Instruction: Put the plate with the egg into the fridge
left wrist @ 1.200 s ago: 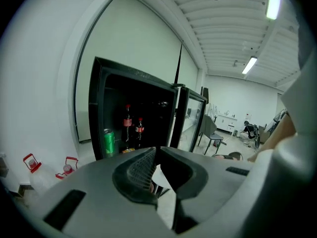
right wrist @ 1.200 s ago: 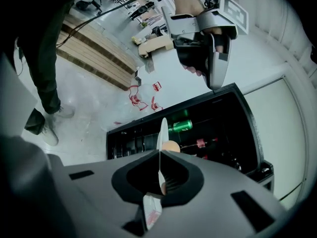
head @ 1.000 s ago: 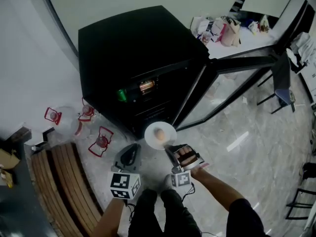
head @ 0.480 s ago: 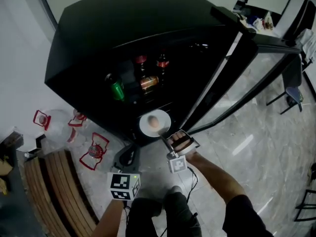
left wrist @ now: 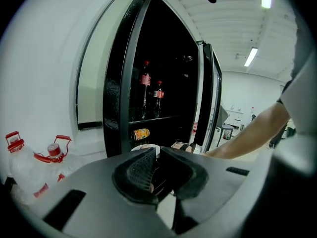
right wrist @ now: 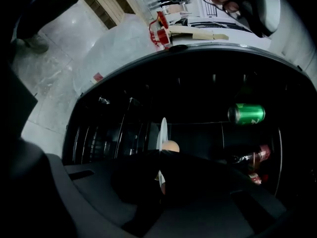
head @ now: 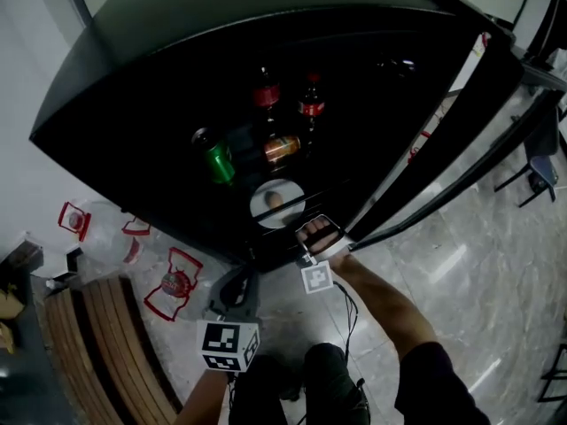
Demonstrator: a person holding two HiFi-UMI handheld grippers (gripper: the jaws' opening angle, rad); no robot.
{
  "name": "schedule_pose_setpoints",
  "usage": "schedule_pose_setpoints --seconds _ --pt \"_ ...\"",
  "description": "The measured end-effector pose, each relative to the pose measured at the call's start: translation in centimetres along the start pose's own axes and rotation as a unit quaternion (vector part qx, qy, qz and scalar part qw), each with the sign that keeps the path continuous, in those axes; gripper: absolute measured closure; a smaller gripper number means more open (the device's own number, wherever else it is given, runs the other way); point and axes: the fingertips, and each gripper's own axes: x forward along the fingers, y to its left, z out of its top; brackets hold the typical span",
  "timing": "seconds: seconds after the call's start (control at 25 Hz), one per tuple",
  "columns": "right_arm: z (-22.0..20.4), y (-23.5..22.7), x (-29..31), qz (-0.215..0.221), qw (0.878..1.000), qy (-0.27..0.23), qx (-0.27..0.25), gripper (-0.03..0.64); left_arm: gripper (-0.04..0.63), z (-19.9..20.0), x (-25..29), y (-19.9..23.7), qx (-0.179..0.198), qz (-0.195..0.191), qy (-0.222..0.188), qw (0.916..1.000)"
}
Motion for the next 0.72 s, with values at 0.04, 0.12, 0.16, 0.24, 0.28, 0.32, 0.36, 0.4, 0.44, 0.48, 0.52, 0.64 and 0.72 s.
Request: schedule_pose_setpoints --seconds 0.04,0.12,0.16,0.24,0.28,0.32,0.36,0.4,0.44,0.48,0.52,0.64,0.72 --pt "0.0 0.2 0.5 0.000 1.000 0.001 0.002 0.601 0.566 -0.1 0.1 0.2 -0.001 0.001 -0.001 1.0000" --pt "0.0 0.7 1.1 0.003 1.000 0.001 0.005 0.601 0.566 -0.3 0.4 0.4 -0.001 0.001 -0.003 1.0000" --pt "0.0 0.9 1.2 0.004 1.000 0.001 0.005 0.601 0.566 -0.3 0.4 0.3 -0.002 0.000 -0.004 1.0000" --pt "0.0 0.9 1.6 0.002 1.000 0.001 0.003 0.601 0.566 -0.5 0.6 0.3 -0.005 -0.002 -0.005 1.0000" --pt "0.0 0.7 1.7 0.001 1.000 0.001 0.004 0.601 0.566 -0.6 0.7 0.3 -0.007 -0.002 -0.006 1.0000" --pt "-0.1 0.6 1.9 0.003 1.000 0.002 0.006 0.601 0.566 -0.6 0.7 0.3 -0.009 -0.002 -0.005 0.9999" --pt "-0.1 0.8 2.0 0.014 1.000 0.003 0.010 0.601 0.566 -0.7 0.7 0.2 -0.010 -0.002 -0.005 0.9999" --pt "-0.2 1.4 2.0 0.040 0.999 0.002 0.021 0.601 0.566 -0.8 0.7 0.0 -0.010 -0.002 -0.004 0.9999" --pt "0.0 2.4 2.0 0.079 0.996 0.000 0.041 0.600 0.566 -0.8 0.7 -0.1 -0.010 -0.003 -0.004 0.9999" --pt "0.1 3.5 1.9 0.122 0.990 -0.002 0.067 0.594 0.566 -0.7 0.6 -0.3 -0.010 -0.004 -0.004 0.9999" --pt "0.3 4.2 1.9 0.152 0.984 -0.001 0.088 0.555 0.566 -0.7 0.6 -0.3 -0.010 -0.004 -0.004 0.9999" --pt "-0.1 3.8 2.4 0.159 0.982 0.013 0.104 0.500 0.567 -0.6 0.3 -0.2 -0.013 -0.002 -0.005 0.9999" --pt "-0.3 3.7 2.3 0.164 0.980 0.017 0.108 0.492 0.567 -0.4 0.1 -0.2 -0.014 0.000 -0.006 0.9999"
